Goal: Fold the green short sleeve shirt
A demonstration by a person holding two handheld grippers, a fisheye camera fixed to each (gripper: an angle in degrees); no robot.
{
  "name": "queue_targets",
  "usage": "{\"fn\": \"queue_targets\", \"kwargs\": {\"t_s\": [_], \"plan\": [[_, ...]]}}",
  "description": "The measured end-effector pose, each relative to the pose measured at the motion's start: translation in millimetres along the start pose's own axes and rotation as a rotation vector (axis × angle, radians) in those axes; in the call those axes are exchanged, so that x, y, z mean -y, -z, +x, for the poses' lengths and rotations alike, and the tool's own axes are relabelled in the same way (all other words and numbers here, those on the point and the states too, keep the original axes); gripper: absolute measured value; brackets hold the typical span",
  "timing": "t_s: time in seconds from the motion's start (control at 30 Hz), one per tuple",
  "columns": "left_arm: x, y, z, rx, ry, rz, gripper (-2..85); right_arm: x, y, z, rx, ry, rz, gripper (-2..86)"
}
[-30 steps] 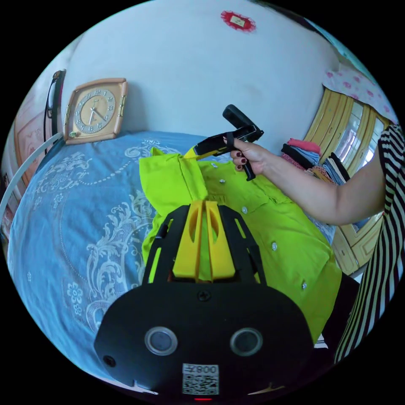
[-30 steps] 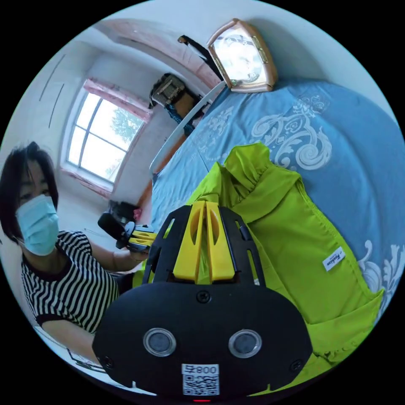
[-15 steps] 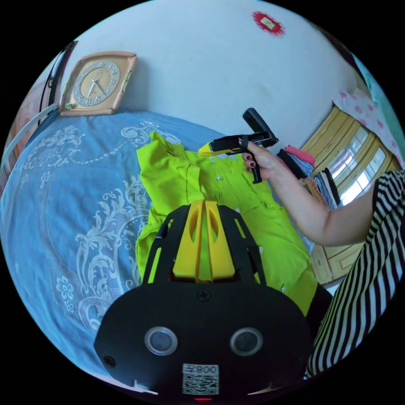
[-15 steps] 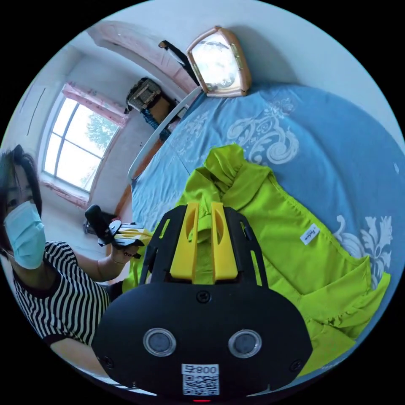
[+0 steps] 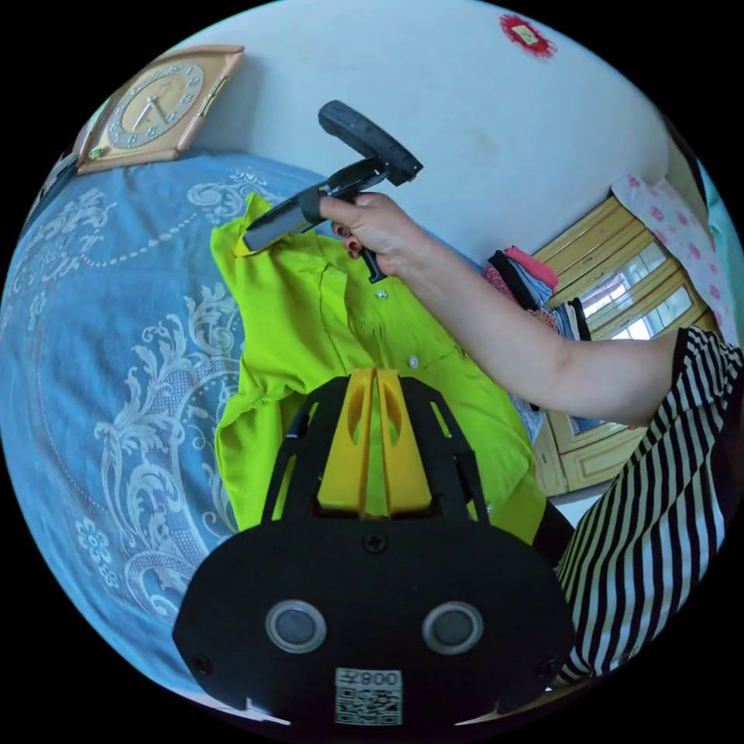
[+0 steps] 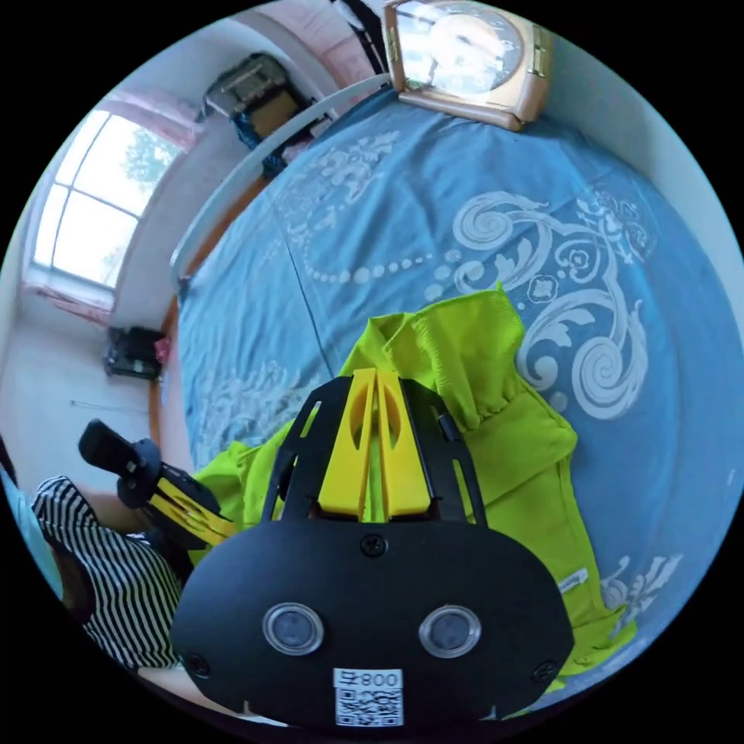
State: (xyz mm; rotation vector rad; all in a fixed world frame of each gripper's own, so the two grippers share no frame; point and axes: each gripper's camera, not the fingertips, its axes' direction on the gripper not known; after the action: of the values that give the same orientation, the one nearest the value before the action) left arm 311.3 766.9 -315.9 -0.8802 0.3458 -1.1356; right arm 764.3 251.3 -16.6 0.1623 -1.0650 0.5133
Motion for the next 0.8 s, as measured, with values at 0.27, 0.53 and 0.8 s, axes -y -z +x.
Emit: {"fn": "queue_targets", "kwargs": {"t_s": [0.27,0.53,0.8], "plan": [[6,16,-7,-0.085,-0.022,0.108,0.4,-13,-13,27,0.129,-0.064,0.112,0.1],[22,17,-14,-0.070,0.003,0.159,0.3,-52,-12,16,0.137,-0.003,0.204,0.1],[37,-25,-23,0.280,0.065,-0.078,0.2,-79,-57,15,0.123,0.007,0.104,0.0]]}}
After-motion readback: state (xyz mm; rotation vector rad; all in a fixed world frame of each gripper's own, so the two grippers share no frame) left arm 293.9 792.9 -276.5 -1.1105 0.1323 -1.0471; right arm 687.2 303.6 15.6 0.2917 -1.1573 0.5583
